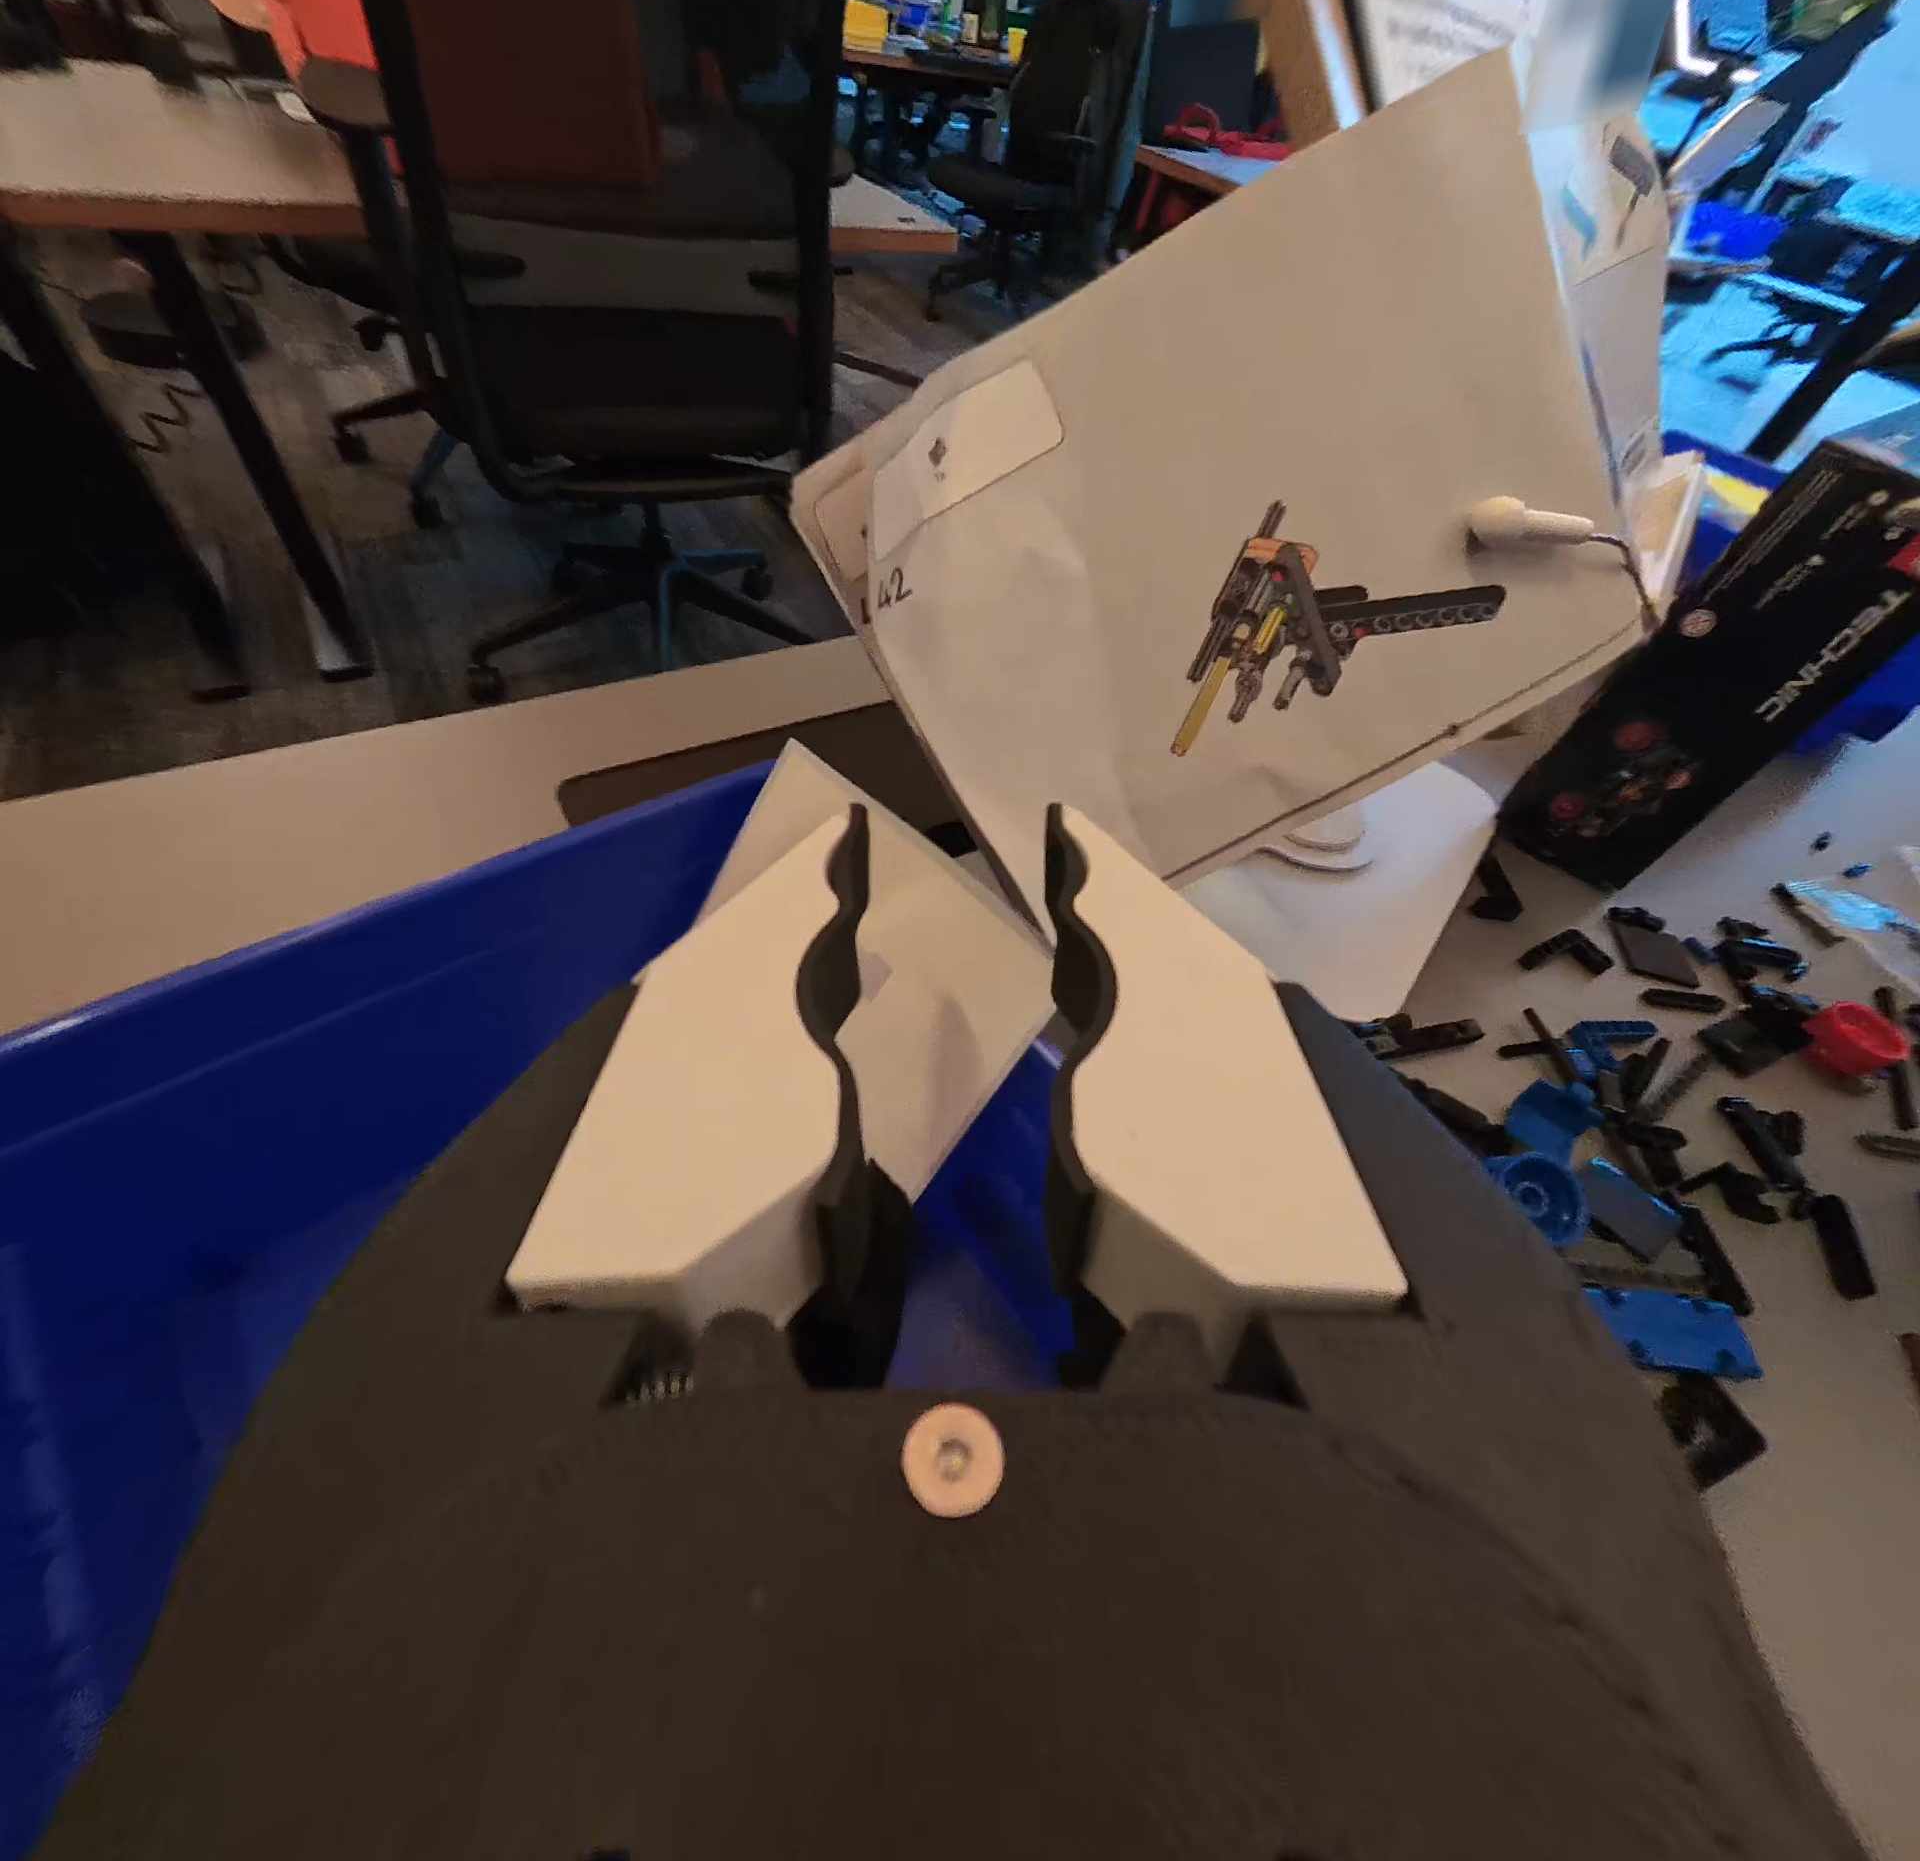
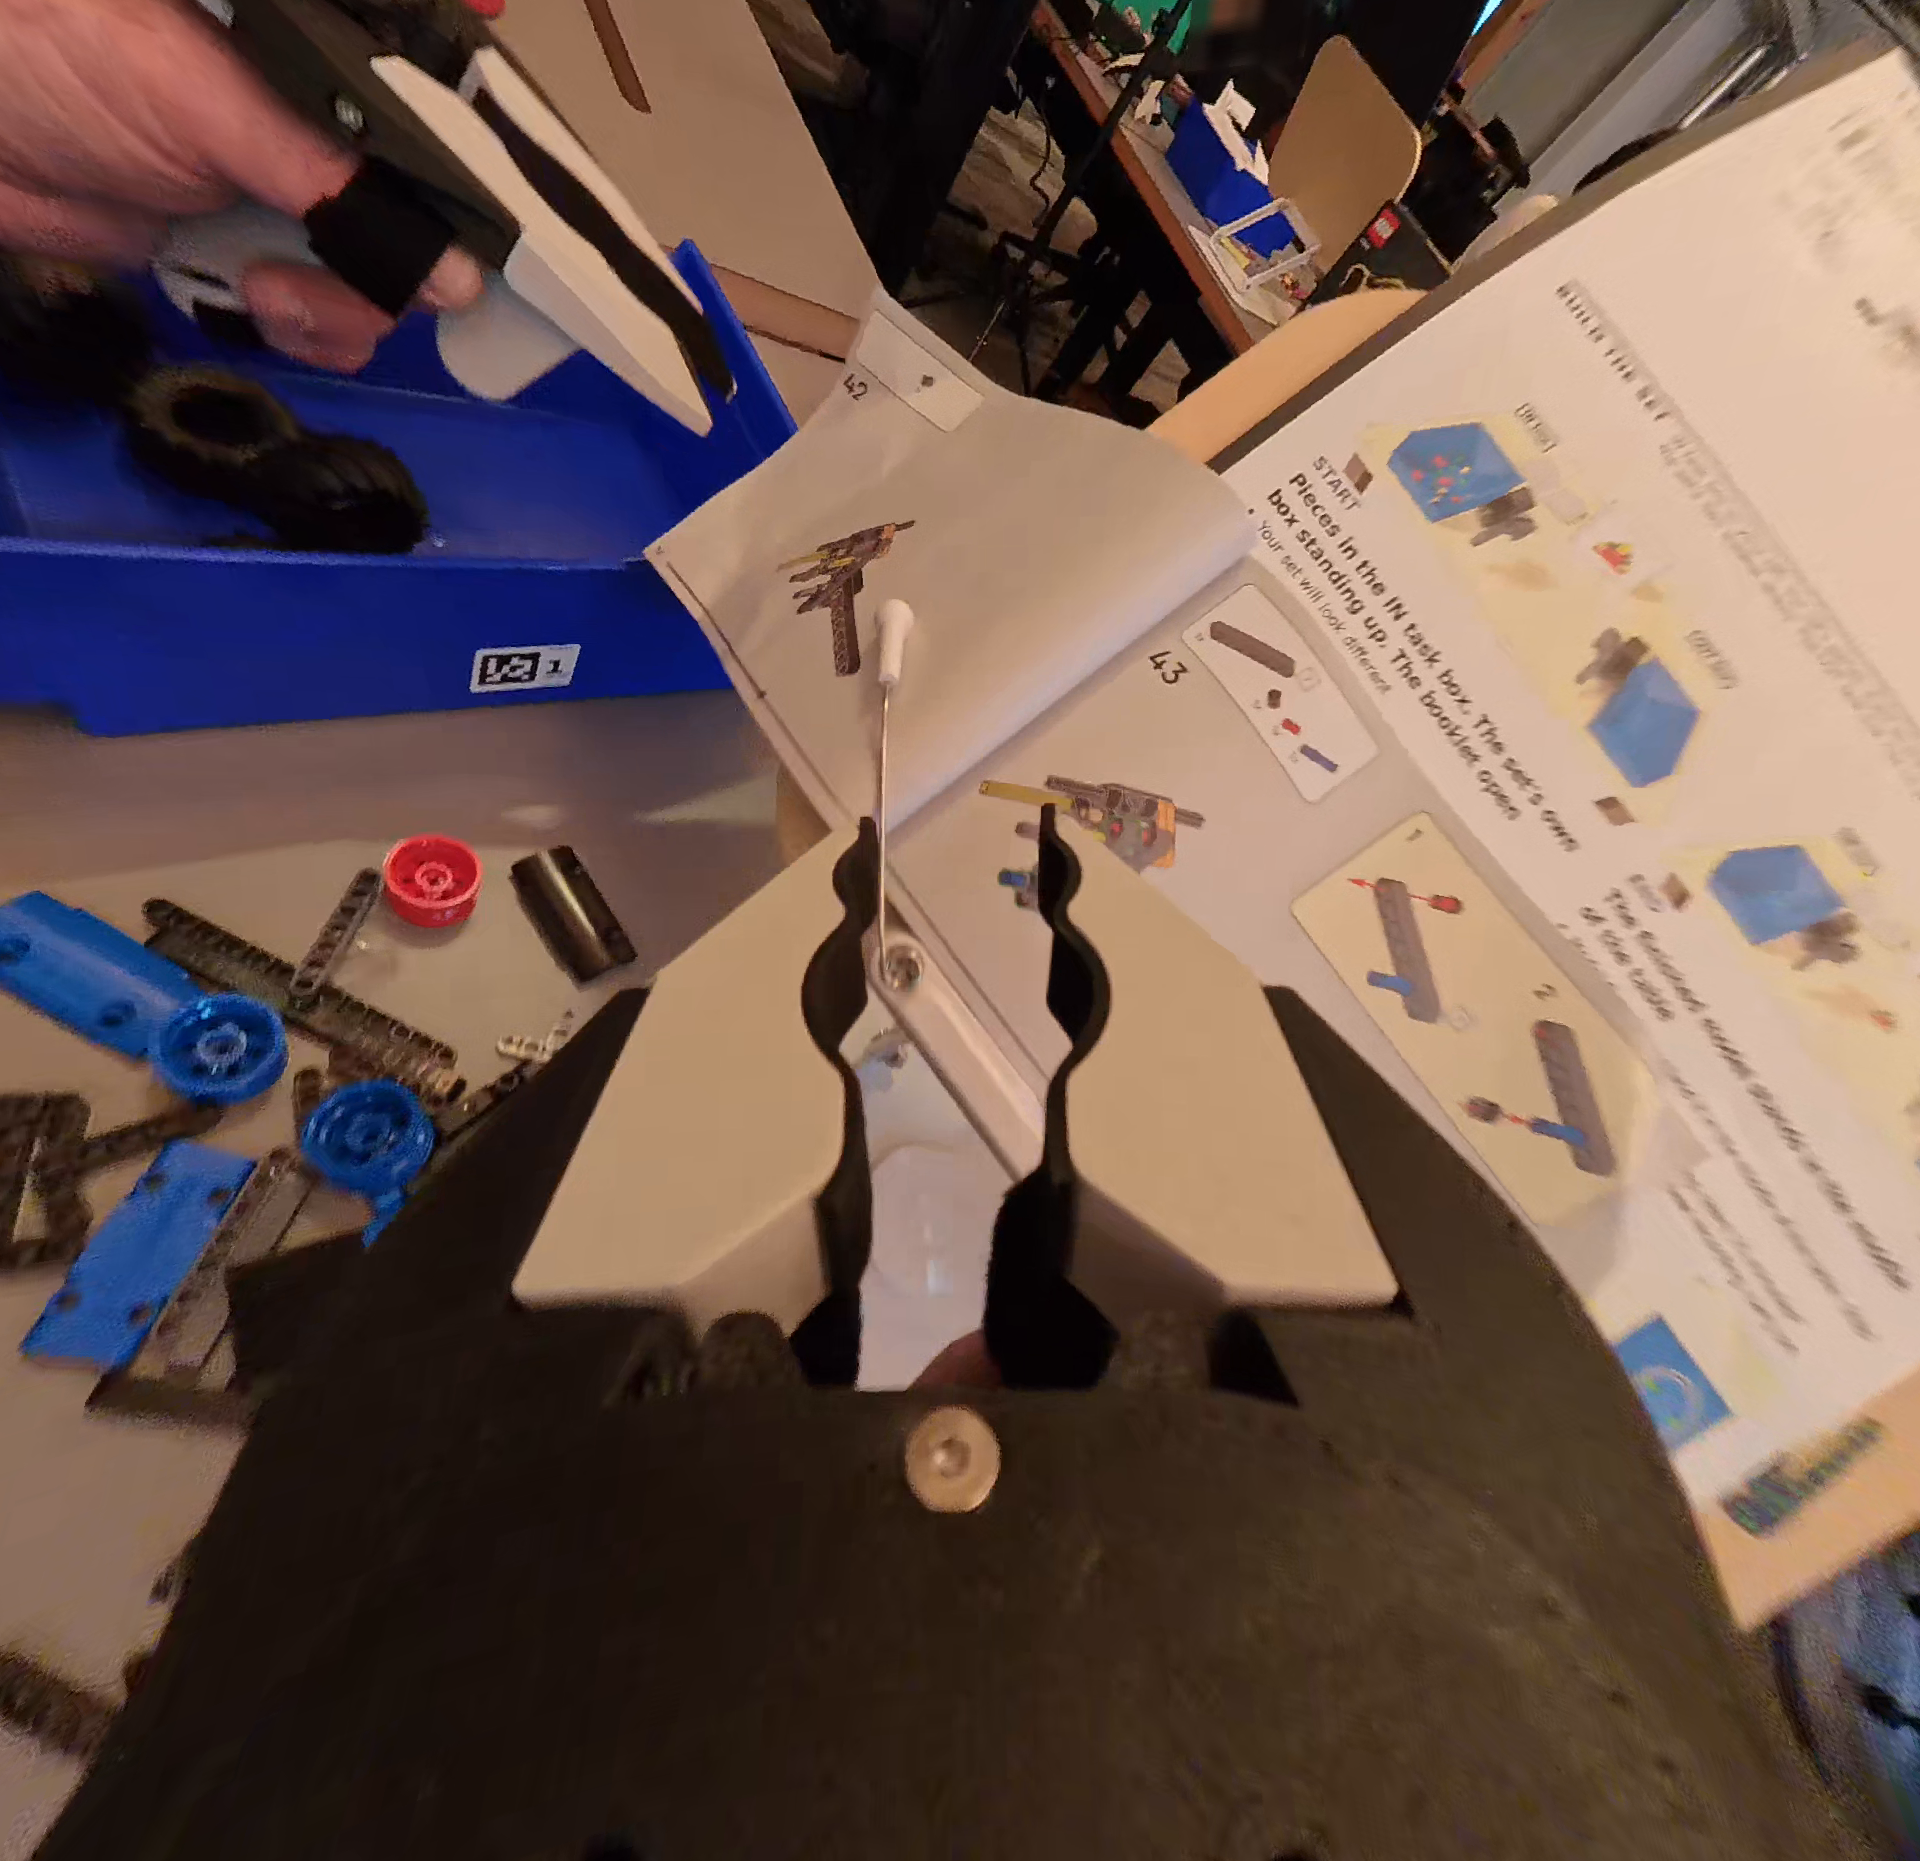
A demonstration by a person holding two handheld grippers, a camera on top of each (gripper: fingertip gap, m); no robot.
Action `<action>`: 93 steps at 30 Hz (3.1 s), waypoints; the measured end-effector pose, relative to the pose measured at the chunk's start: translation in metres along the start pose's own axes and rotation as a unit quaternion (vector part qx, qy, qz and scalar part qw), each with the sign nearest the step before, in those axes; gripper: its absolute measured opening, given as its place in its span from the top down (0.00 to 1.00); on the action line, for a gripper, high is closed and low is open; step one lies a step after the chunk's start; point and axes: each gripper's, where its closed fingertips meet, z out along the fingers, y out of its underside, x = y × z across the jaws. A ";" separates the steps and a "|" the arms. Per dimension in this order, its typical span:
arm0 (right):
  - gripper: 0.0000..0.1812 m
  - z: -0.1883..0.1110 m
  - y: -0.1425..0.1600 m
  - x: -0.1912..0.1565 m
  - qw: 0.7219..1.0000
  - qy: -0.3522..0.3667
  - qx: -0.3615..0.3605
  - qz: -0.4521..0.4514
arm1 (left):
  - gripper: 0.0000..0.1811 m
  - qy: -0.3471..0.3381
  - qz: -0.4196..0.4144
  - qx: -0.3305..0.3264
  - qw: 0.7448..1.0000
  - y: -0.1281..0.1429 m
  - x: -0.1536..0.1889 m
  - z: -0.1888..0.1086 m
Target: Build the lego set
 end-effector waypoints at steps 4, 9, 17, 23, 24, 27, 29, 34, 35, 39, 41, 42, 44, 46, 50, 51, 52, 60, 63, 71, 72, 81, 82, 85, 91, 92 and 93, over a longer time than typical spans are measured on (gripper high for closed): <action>0.84 -0.042 0.005 -0.013 0.999 -0.006 -0.018 -0.030 | 0.76 -0.035 0.065 0.011 0.997 -0.013 0.013 -0.030; 0.84 -0.103 0.034 -0.066 0.995 -0.069 -0.056 -0.043 | 0.69 -0.014 0.129 0.021 0.991 -0.020 0.066 -0.067; 0.82 -0.187 0.132 -0.168 0.974 -0.162 -0.148 0.051 | 0.52 0.040 0.191 0.035 0.980 -0.003 0.154 -0.104; 0.82 -0.225 0.184 -0.235 0.951 -0.214 -0.195 0.109 | 0.55 0.073 0.283 -0.036 0.956 0.042 0.214 -0.097; 0.82 -0.227 0.189 -0.241 0.949 -0.216 -0.201 0.113 | 0.56 0.074 0.303 -0.044 0.949 0.050 0.223 -0.095; 0.82 -0.227 0.200 -0.248 0.949 -0.205 -0.209 0.119 | 0.56 0.108 0.326 -0.061 0.937 0.072 0.258 -0.091; 0.83 -0.226 0.205 -0.245 0.951 -0.192 -0.213 0.119 | 0.57 0.144 0.322 -0.074 0.933 0.090 0.283 -0.089; 0.93 -0.219 0.203 -0.243 0.954 -0.184 -0.195 0.130 | 0.58 0.186 0.326 -0.106 0.921 0.129 0.321 -0.077; 0.93 -0.218 0.202 -0.243 0.954 -0.184 -0.194 0.132 | 0.58 0.202 0.320 -0.113 0.919 0.137 0.330 -0.076; 0.93 -0.209 0.192 -0.248 0.952 -0.184 -0.182 0.161 | 0.59 0.254 0.321 -0.155 0.899 0.176 0.366 -0.068; 0.92 -0.203 0.180 -0.257 0.952 -0.197 -0.161 0.168 | 0.59 0.266 0.331 -0.176 0.888 0.193 0.375 -0.060; 0.90 -0.200 0.175 -0.261 0.952 -0.203 -0.154 0.171 | 0.59 0.271 0.329 -0.185 0.885 0.200 0.378 -0.056; 0.84 -0.197 0.172 -0.264 0.955 -0.199 -0.156 0.156 | 0.59 0.283 0.317 -0.202 0.882 0.210 0.382 -0.051; 0.81 -0.197 0.175 -0.262 0.959 -0.185 -0.161 0.144 | 0.59 0.286 0.316 -0.215 0.879 0.217 0.382 -0.048; 0.82 -0.198 0.185 -0.260 0.957 -0.177 -0.171 0.150 | 0.61 0.290 0.305 -0.217 0.881 0.225 0.383 -0.043; 0.85 -0.198 0.185 -0.260 0.957 -0.179 -0.170 0.154 | 0.61 0.288 0.304 -0.220 0.881 0.227 0.382 -0.042; 0.89 -0.198 0.185 -0.260 0.956 -0.182 -0.169 0.157 | 0.61 0.287 0.306 -0.222 0.880 0.228 0.380 -0.041; 0.93 -0.191 0.178 -0.264 0.954 -0.176 -0.165 0.179 | 0.62 0.279 0.299 -0.212 0.888 0.223 0.376 -0.040; 0.93 -0.186 0.172 -0.268 0.952 -0.177 -0.159 0.192 | 0.62 0.274 0.304 -0.217 0.886 0.226 0.374 -0.039; 0.93 -0.173 0.160 -0.271 0.948 -0.166 -0.158 0.222 | 0.67 0.261 0.305 -0.222 0.888 0.223 0.360 -0.039; 0.93 -0.172 0.159 -0.271 0.947 -0.165 -0.159 0.225 | 0.68 0.258 0.305 -0.224 0.889 0.223 0.358 -0.040; 0.92 -0.159 0.144 -0.282 0.944 -0.175 -0.145 0.239 | 0.67 0.202 0.323 -0.252 0.890 0.226 0.321 -0.037; 0.92 -0.158 0.143 -0.283 0.944 -0.176 -0.143 0.240 | 0.68 0.202 0.320 -0.254 0.890 0.225 0.319 -0.038; 0.91 -0.154 0.139 -0.285 0.944 -0.179 -0.137 0.241 | 0.68 0.203 0.315 -0.259 0.890 0.226 0.313 -0.041; 0.85 -0.156 0.134 -0.283 0.949 -0.180 -0.129 0.227 | 0.69 0.204 0.302 -0.261 0.894 0.223 0.303 -0.045; 0.85 -0.157 0.135 -0.282 0.950 -0.178 -0.130 0.222 | 0.69 0.207 0.298 -0.258 0.895 0.222 0.302 -0.046; 0.84 -0.158 0.136 -0.281 0.951 -0.177 -0.130 0.218 | 0.69 0.211 0.294 -0.256 0.896 0.221 0.303 -0.048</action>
